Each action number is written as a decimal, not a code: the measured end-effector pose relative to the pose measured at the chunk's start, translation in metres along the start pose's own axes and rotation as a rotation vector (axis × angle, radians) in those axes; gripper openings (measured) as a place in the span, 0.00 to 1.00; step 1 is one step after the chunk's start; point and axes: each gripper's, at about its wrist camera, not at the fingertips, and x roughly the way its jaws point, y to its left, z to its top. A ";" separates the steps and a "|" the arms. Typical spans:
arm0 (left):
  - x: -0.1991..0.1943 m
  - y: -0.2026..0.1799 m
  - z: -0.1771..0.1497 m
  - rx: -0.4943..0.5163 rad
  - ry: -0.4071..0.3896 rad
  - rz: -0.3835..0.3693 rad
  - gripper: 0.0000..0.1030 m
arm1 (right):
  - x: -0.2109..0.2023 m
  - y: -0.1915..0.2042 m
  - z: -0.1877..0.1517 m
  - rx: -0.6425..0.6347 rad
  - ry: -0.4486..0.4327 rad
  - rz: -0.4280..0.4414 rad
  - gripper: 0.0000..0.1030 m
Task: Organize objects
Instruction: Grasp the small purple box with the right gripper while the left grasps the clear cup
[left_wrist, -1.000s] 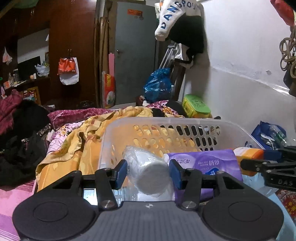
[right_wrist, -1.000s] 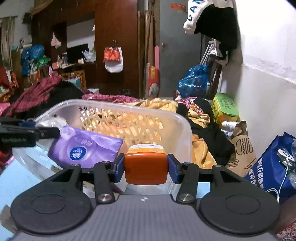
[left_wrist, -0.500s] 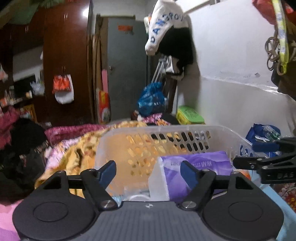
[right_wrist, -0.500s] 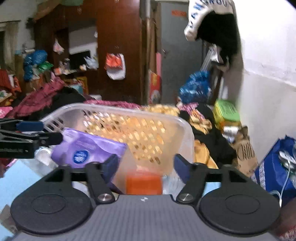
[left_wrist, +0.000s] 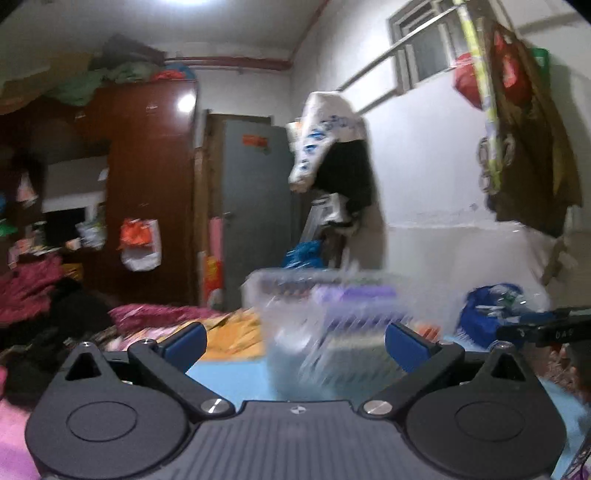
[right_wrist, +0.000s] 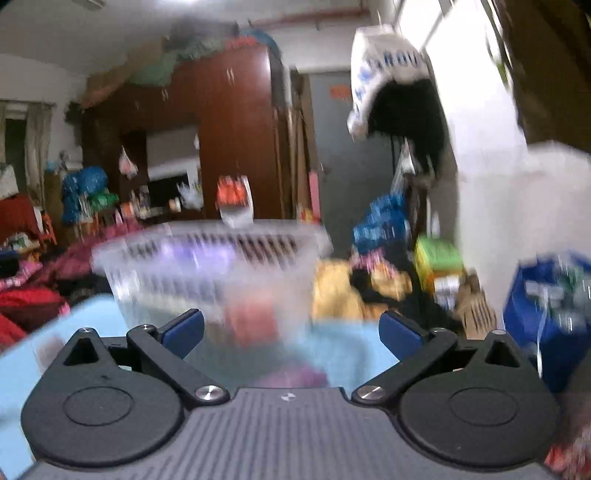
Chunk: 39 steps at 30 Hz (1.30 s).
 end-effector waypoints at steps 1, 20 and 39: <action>-0.002 0.004 -0.007 -0.009 0.022 0.017 1.00 | 0.006 -0.002 -0.005 0.007 0.036 -0.008 1.00; 0.027 -0.005 -0.047 0.003 0.185 0.021 0.94 | 0.057 0.012 -0.020 0.090 0.242 -0.033 0.95; 0.022 -0.005 -0.050 -0.010 0.146 0.005 0.31 | 0.013 0.023 -0.034 0.014 0.179 -0.033 0.38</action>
